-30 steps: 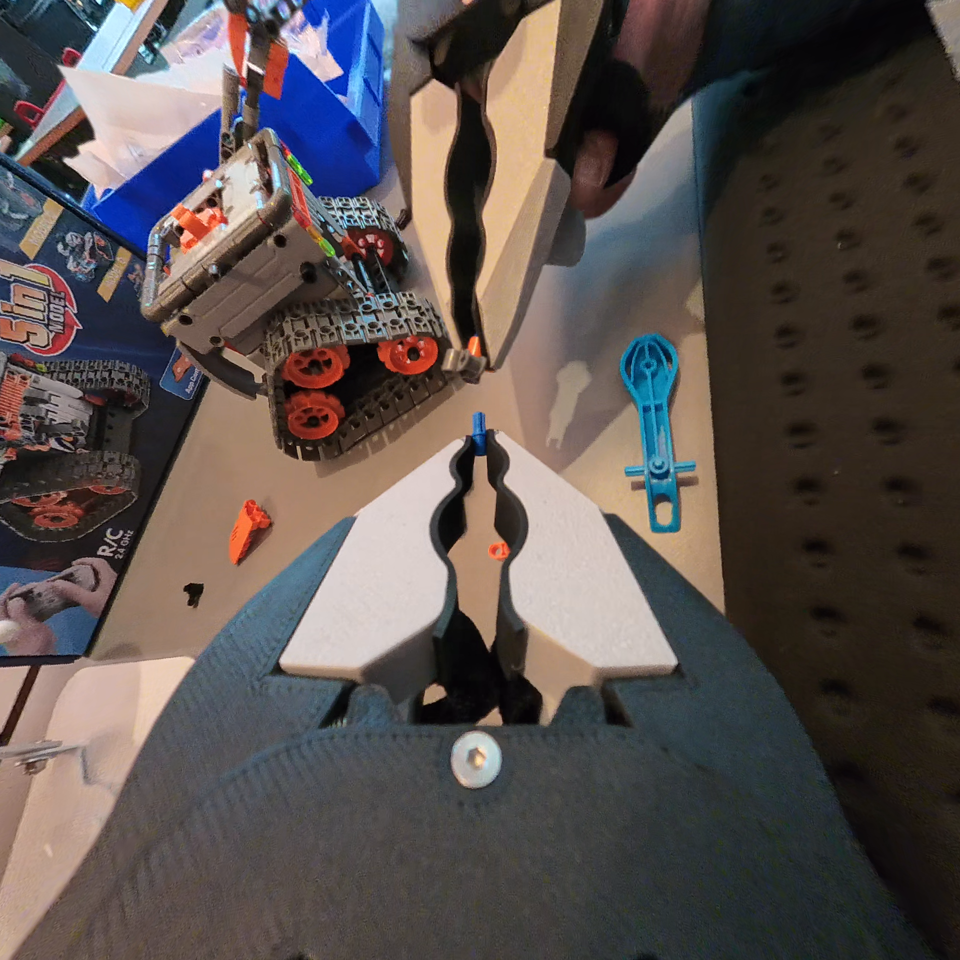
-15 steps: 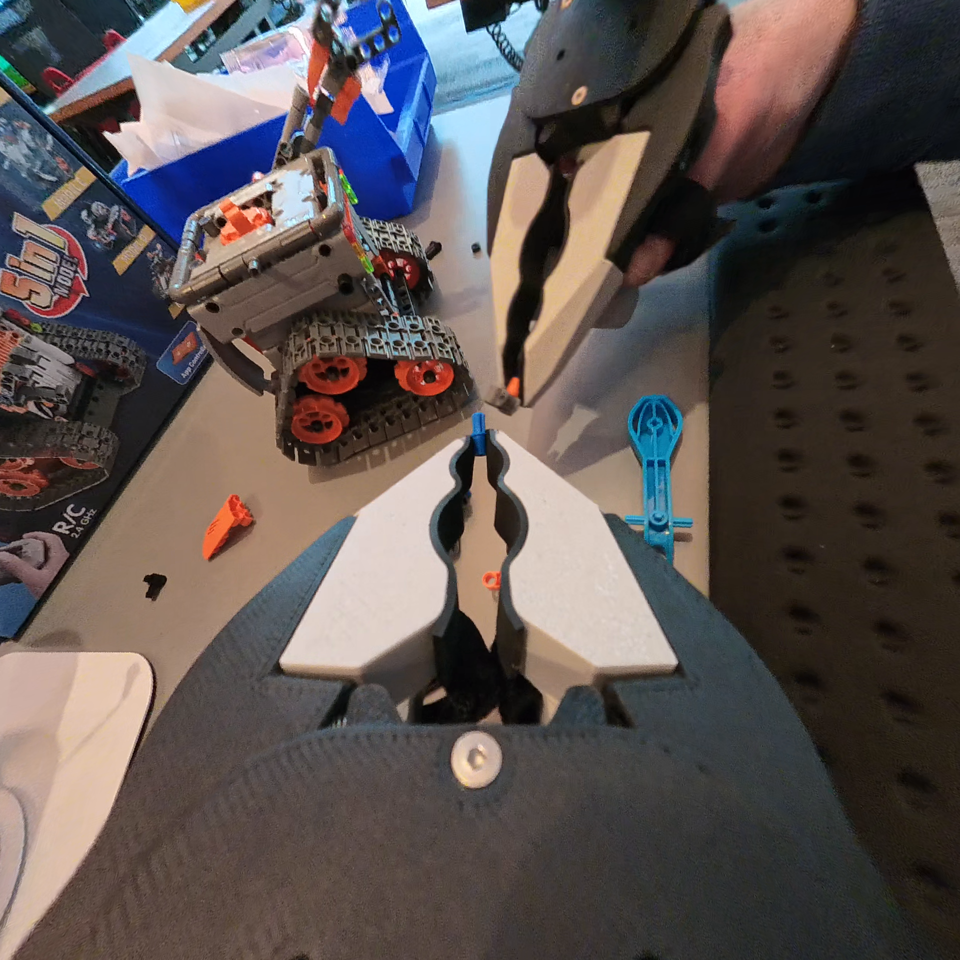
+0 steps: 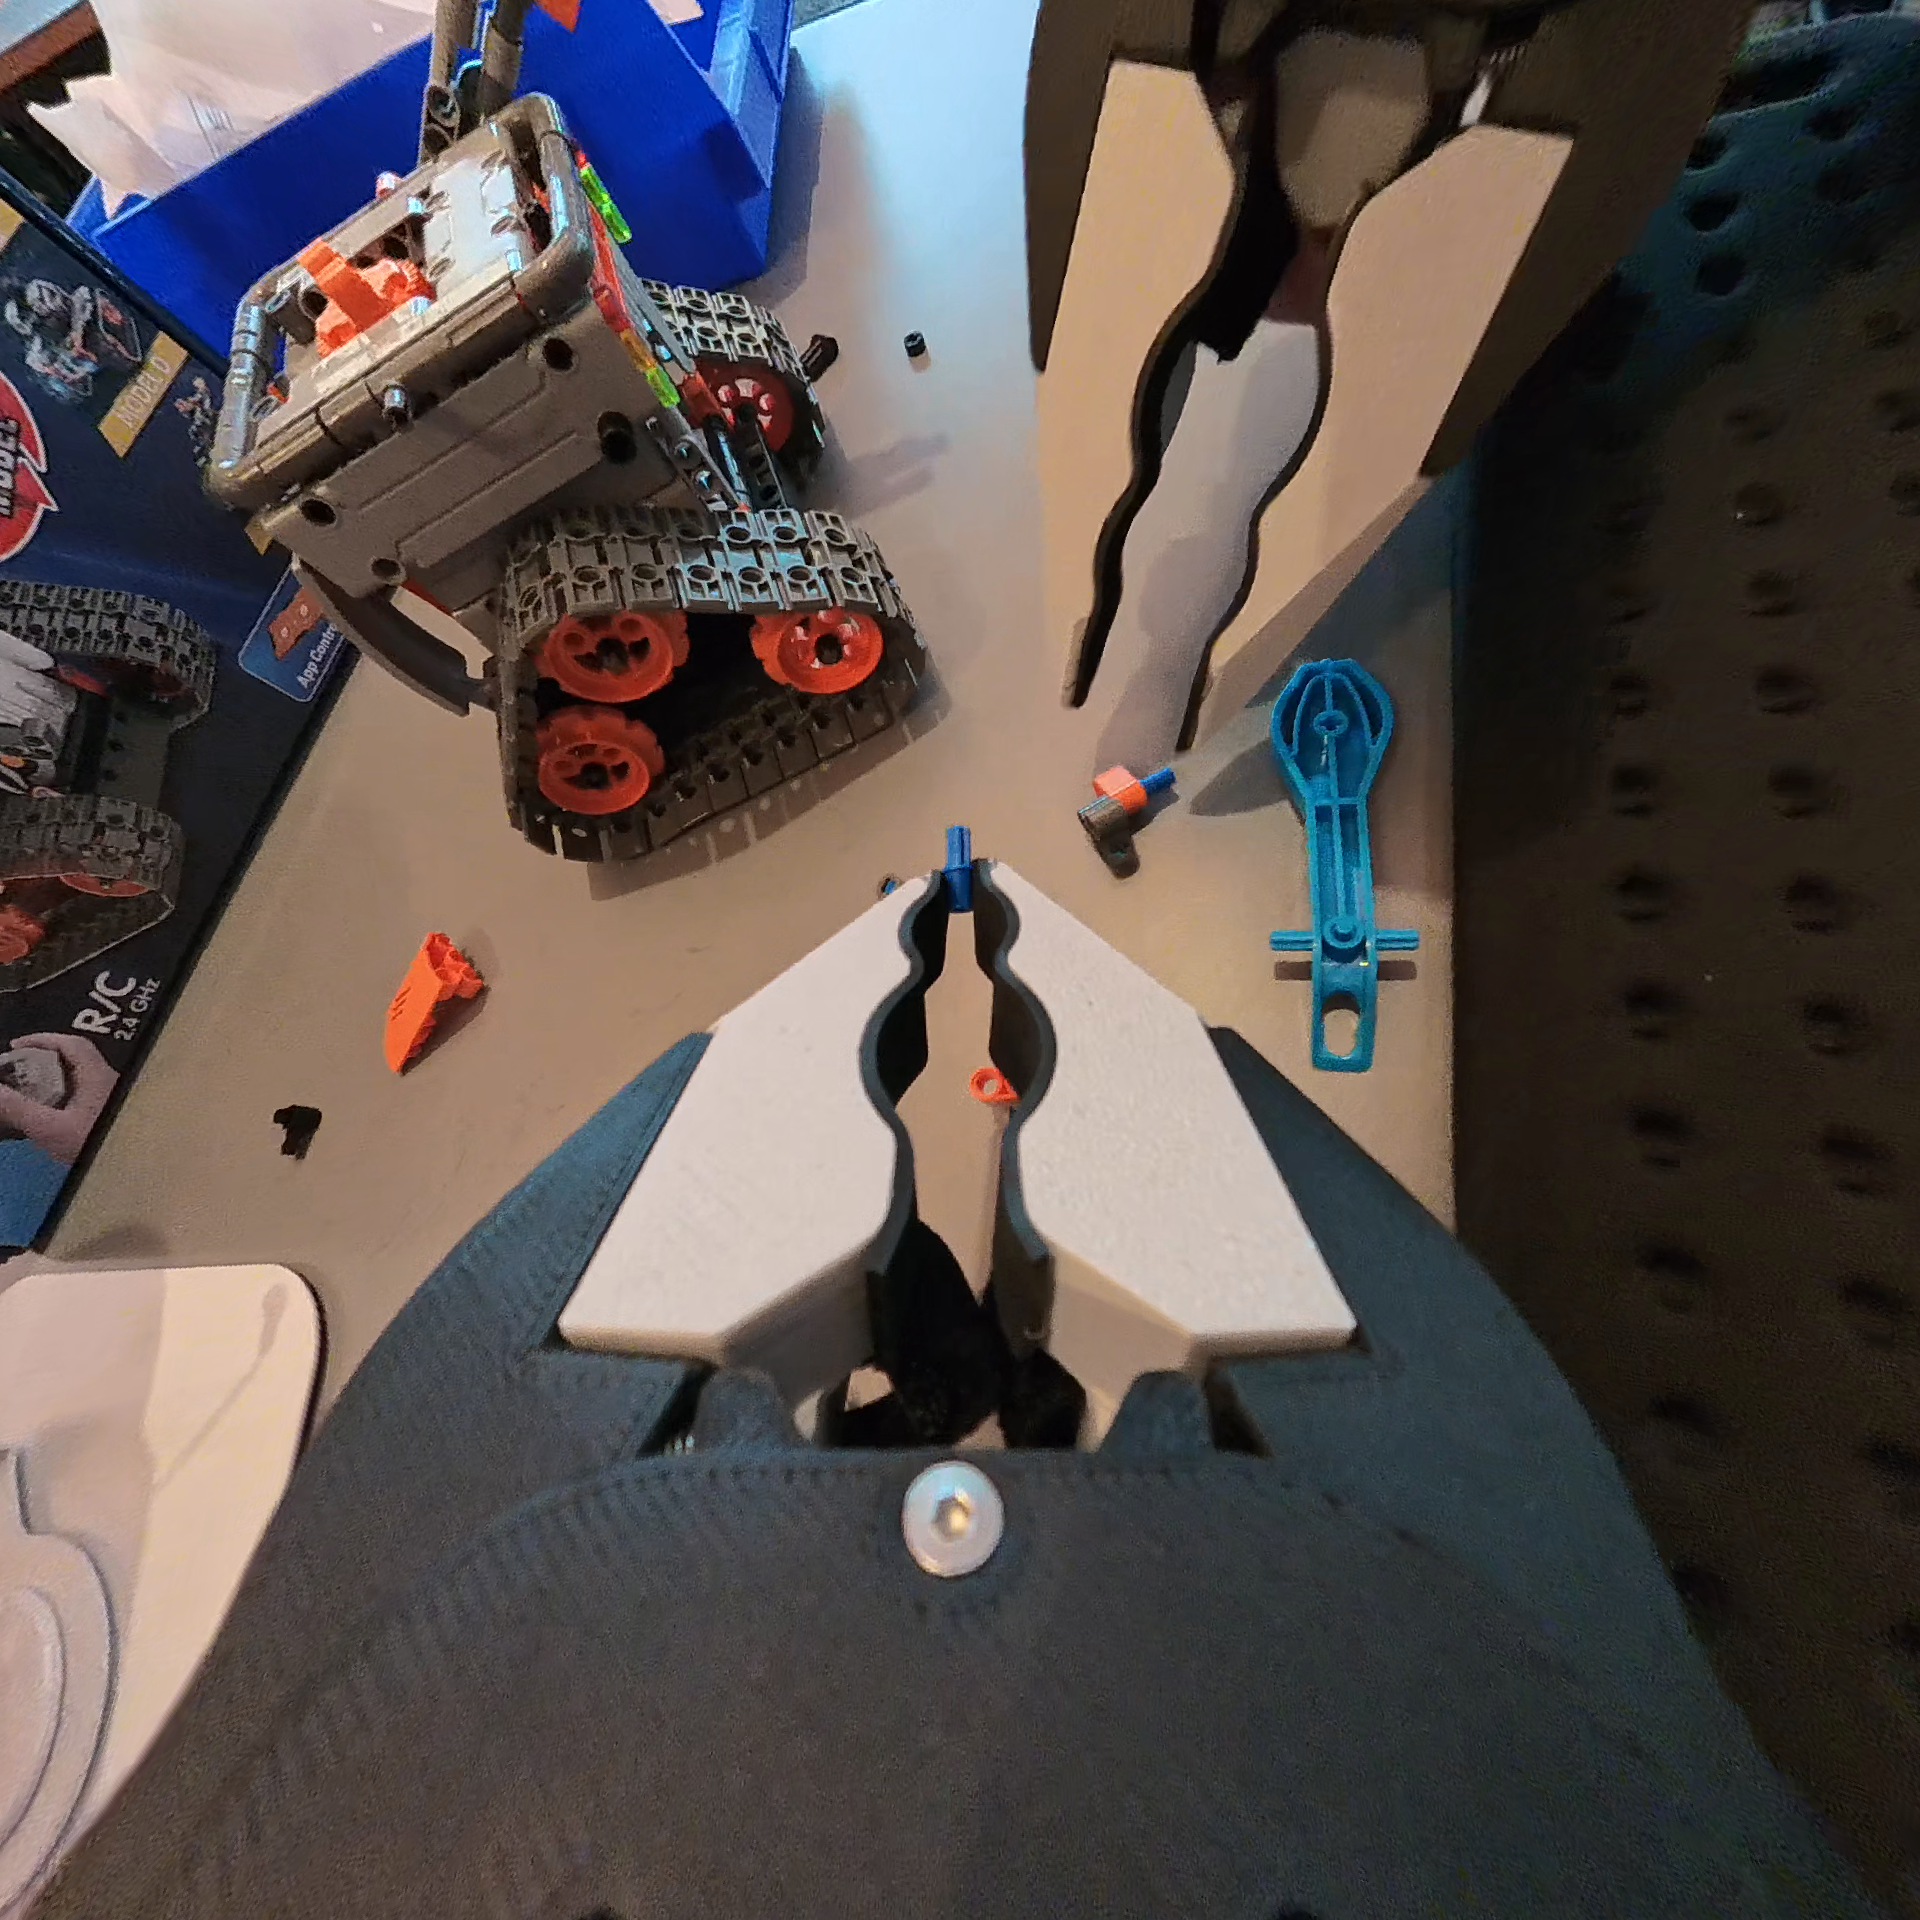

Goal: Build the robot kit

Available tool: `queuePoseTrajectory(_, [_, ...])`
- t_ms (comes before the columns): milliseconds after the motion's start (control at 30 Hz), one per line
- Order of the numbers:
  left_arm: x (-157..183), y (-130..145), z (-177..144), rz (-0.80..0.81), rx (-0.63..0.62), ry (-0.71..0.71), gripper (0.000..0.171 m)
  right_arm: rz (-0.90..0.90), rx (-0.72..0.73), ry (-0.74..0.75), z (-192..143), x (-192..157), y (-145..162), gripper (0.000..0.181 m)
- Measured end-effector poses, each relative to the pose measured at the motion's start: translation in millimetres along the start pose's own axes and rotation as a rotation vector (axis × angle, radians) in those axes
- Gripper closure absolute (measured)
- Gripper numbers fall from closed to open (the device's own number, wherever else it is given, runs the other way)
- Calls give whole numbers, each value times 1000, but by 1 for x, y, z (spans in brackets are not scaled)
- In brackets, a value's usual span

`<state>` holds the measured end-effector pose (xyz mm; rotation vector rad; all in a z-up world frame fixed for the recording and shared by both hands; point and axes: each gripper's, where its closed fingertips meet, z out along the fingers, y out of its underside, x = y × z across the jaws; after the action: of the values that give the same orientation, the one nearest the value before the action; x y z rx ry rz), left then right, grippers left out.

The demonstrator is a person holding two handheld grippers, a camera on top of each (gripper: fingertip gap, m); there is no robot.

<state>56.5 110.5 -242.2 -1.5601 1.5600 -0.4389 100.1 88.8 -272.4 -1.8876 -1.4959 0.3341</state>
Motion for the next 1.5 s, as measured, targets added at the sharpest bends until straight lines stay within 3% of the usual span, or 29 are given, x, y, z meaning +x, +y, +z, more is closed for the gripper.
queuePoseTrajectory(133, [1, 3, 1, 11, -17, 15, 169, -76, 17, -9, -1, 1, -8, 163])
queuePoseTrajectory(433, [3, 6, -1, 27, -31, 31, 169, -212, -8, -248, 17, -1, -10, 164])
queuePoseTrajectory(700, [7, 11, 3, 33, -46, 52, 169, -183, 20, -310, 26, -4, -10, 172])
queuePoseTrajectory(1133, [-13, -13, -13, -36, 80, -17, 170, 434, 588, -502, -38, 33, -79, 174])
queuePoseTrajectory(1267, [-19, -22, -23, -44, 121, -54, 170, 514, 702, -525, -52, 46, -93, 174])
queuePoseTrajectory(1500, [-30, -38, -41, -74, 211, -96, 170, 484, 799, -523, -67, 47, -114, 175])
